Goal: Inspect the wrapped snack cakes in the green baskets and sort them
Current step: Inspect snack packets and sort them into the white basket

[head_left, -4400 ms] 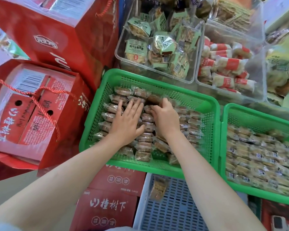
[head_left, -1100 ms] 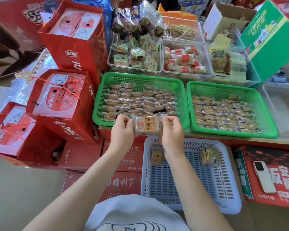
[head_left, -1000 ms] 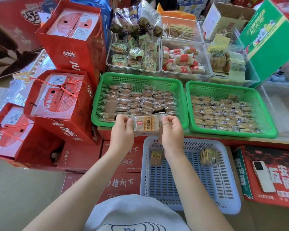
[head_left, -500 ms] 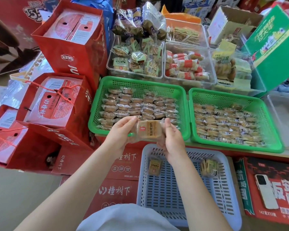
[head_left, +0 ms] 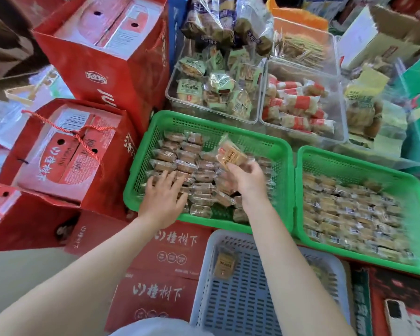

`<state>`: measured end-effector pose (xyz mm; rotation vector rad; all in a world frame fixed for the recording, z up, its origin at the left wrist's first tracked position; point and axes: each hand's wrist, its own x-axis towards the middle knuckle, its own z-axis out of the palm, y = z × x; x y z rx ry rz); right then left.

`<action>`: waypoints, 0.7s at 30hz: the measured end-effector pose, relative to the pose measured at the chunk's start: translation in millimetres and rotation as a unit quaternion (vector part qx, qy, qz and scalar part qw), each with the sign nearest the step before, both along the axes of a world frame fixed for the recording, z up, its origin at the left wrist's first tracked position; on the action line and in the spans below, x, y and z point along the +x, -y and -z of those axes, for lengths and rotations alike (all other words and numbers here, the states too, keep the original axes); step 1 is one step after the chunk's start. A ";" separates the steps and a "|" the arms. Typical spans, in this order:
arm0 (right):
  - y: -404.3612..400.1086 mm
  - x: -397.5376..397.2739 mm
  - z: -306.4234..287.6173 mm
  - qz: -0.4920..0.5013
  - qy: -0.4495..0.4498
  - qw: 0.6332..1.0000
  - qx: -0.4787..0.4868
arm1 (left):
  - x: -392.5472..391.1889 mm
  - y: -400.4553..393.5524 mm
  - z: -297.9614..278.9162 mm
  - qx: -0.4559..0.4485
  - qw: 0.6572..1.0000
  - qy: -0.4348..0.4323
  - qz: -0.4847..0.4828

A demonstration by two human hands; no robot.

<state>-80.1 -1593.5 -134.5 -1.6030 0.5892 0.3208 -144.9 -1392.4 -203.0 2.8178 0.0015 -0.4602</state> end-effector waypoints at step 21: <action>-39.1 89.2 71.1 -0.368 0.234 0.704 -0.561 | -0.4 -1.6 14.7 0.025 1.000 0.012 0.008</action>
